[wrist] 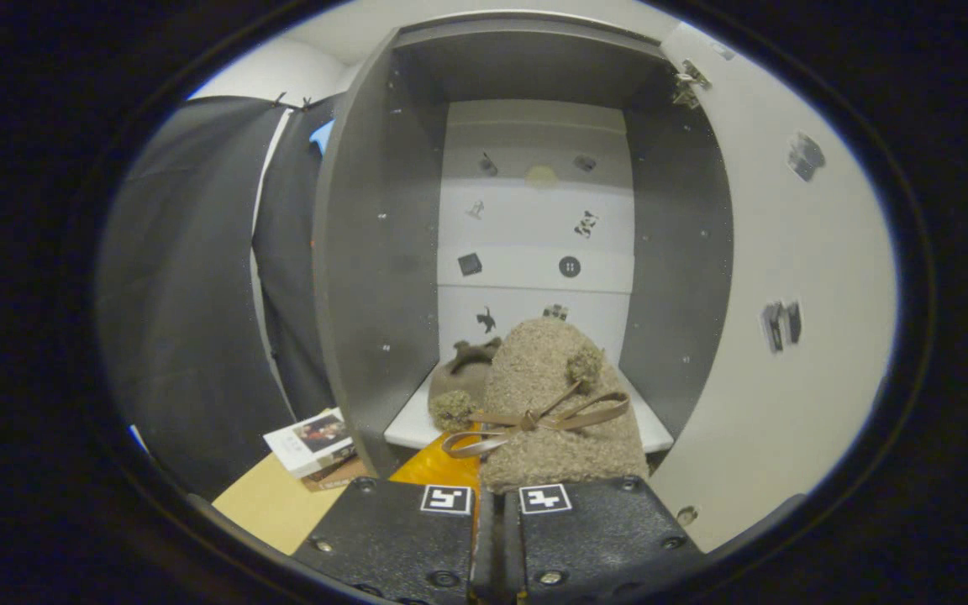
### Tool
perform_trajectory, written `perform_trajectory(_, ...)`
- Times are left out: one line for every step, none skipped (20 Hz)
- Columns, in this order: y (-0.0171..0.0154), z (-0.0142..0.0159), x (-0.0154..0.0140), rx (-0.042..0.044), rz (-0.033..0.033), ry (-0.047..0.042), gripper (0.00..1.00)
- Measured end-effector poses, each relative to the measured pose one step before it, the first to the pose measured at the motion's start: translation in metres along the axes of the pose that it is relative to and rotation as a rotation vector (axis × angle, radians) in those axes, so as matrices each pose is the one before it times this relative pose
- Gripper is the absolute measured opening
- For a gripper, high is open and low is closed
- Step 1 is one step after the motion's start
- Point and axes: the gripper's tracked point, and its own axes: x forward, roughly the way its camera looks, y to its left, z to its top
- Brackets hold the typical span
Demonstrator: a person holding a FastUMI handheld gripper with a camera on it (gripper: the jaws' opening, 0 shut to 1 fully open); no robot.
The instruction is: Open the shoe cabinet door, grab the shoes and put them into the shoe cabinet, then close the shoe cabinet door.
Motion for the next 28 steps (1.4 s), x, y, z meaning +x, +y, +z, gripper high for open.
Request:
perform_trajectory(-0.00122, 0.00982, 0.01342, -0.01283, -0.01099, -0.01227, 0.08)
perform_trajectory(-0.00860, 0.00673, 0.01224, -0.01338, -0.01309, -0.00949, 0.08)
perform_trajectory(-0.00213, 0.00624, 0.01222, -0.00701, -0.00808, -0.00034, 0.08)
perform_trajectory(-0.00131, 0.00473, 0.01536, 0.00325, -0.00585, 0.00149, 0.08)
perform_trajectory(-0.00183, 0.00236, 0.01632, 0.00291, -0.00347, 0.00991, 0.08)
perform_trajectory(-0.00360, 0.00042, 0.01421, 0.00158, -0.00795, 0.00630, 0.08)
perform_trajectory(-0.00478, -0.00075, 0.01559, 0.00134, -0.01106, 0.00671, 0.08)
perform_trajectory(-0.00558, -0.00067, 0.01821, -0.00883, -0.01592, 0.00784, 0.08)
perform_trajectory(-0.00555, -0.00351, 0.01374, -0.00447, -0.01568, 0.01388, 0.08)
perform_trajectory(-0.00297, -0.00604, 0.01635, 0.00785, -0.00220, 0.02464, 0.08)
perform_trajectory(0.00069, -0.00365, 0.01203, 0.02049, 0.00659, 0.01479, 0.08)
perform_trajectory(-0.00170, -0.00321, 0.01268, 0.01864, 0.00586, 0.01482, 0.08)
perform_trajectory(-0.00274, -0.00402, 0.01213, 0.01392, -0.00362, 0.01708, 0.08)
perform_trajectory(-0.00255, -0.00428, 0.01060, 0.01486, -0.00481, 0.01675, 0.08)
perform_trajectory(-0.00248, -0.00413, 0.00942, 0.01443, -0.00603, 0.01477, 0.08)
perform_trajectory(-0.00181, -0.00590, 0.00722, 0.01437, -0.00343, 0.01620, 0.08)
perform_trajectory(-0.00336, -0.00749, 0.00476, 0.01136, -0.00398, 0.02268, 0.08)
perform_trajectory(-0.00173, -0.00393, 0.00406, 0.00658, -0.00211, 0.01331, 0.08)
perform_trajectory(-0.00558, -0.00466, 0.00430, 0.00183, -0.02107, 0.01964, 0.08)
perform_trajectory(-0.00414, -0.00087, 0.00190, -0.00100, -0.01614, 0.00878, 0.09)
perform_trajectory(-0.00275, -0.00237, 0.00250, 0.00201, -0.00897, 0.01216, 0.10)
perform_trajectory(-0.00196, -0.00263, 0.00209, 0.00703, -0.00554, 0.01824, 0.11)
perform_trajectory(-0.00202, -0.00431, 0.00329, 0.00357, -0.00564, 0.03079, 0.12)
perform_trajectory(-0.00046, -0.00644, 0.00290, -0.00288, 0.00048, 0.03451, 0.13)
perform_trajectory(0.00321, -0.00620, 0.00153, -0.00367, 0.02130, 0.02469, 0.14)
perform_trajectory(0.00342, -0.00038, -0.00110, -0.00200, 0.01134, 0.00712, 0.20)
perform_trajectory(0.00193, 0.00354, -0.00408, -0.00829, 0.00970, -0.01306, 0.25)
perform_trajectory(0.00035, 0.00170, -0.00235, -0.00787, -0.00043, -0.00953, 0.34)
